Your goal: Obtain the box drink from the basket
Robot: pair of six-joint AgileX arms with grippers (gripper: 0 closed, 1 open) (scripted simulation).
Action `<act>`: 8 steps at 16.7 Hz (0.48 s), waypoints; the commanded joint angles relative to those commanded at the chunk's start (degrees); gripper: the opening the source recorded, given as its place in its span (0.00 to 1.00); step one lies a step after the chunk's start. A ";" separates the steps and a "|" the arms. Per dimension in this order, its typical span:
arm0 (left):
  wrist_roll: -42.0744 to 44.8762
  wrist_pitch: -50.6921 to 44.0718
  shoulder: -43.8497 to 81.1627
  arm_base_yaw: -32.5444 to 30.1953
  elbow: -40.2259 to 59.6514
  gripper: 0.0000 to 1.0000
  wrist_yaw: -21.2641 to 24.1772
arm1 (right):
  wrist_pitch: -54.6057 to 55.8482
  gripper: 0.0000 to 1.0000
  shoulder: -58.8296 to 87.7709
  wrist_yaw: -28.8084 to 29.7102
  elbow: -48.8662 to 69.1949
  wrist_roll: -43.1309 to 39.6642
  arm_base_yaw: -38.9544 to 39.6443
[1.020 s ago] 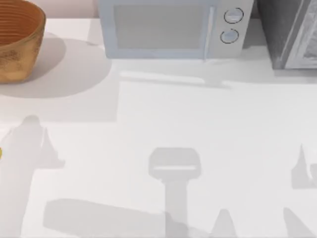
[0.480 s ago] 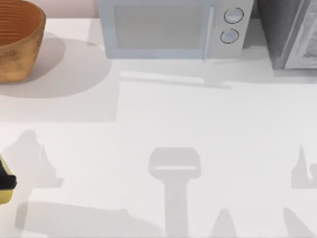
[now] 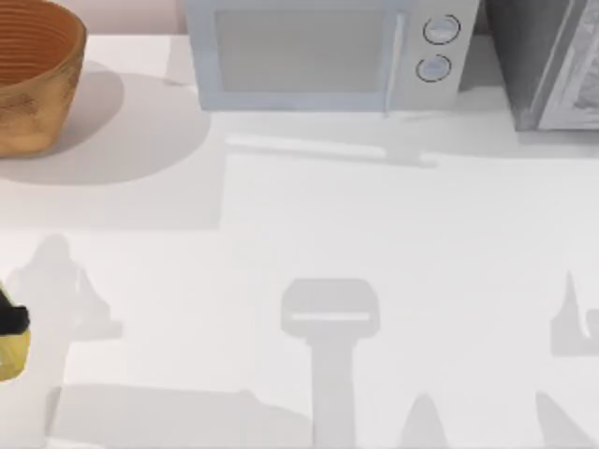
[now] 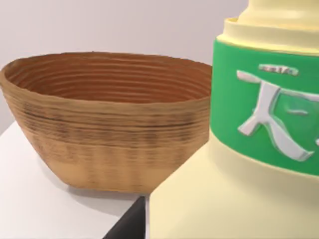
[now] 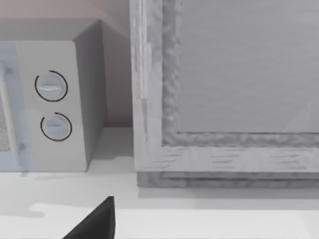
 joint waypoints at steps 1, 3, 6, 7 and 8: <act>-1.12 0.06 3.09 -1.85 1.98 0.00 -2.67 | 0.00 1.00 0.00 0.00 0.00 0.00 0.00; -3.75 0.23 10.47 -6.19 6.69 0.00 -9.02 | 0.00 1.00 0.00 0.00 0.00 0.00 0.00; -8.47 0.59 24.01 -14.01 15.27 0.00 -20.50 | 0.00 1.00 0.00 0.00 0.00 0.00 0.00; -10.21 0.72 29.01 -16.85 18.41 0.00 -24.70 | 0.00 1.00 0.00 0.00 0.00 0.00 0.00; -12.00 0.86 34.18 -19.77 21.66 0.00 -29.03 | 0.00 1.00 0.00 0.00 0.00 0.00 0.00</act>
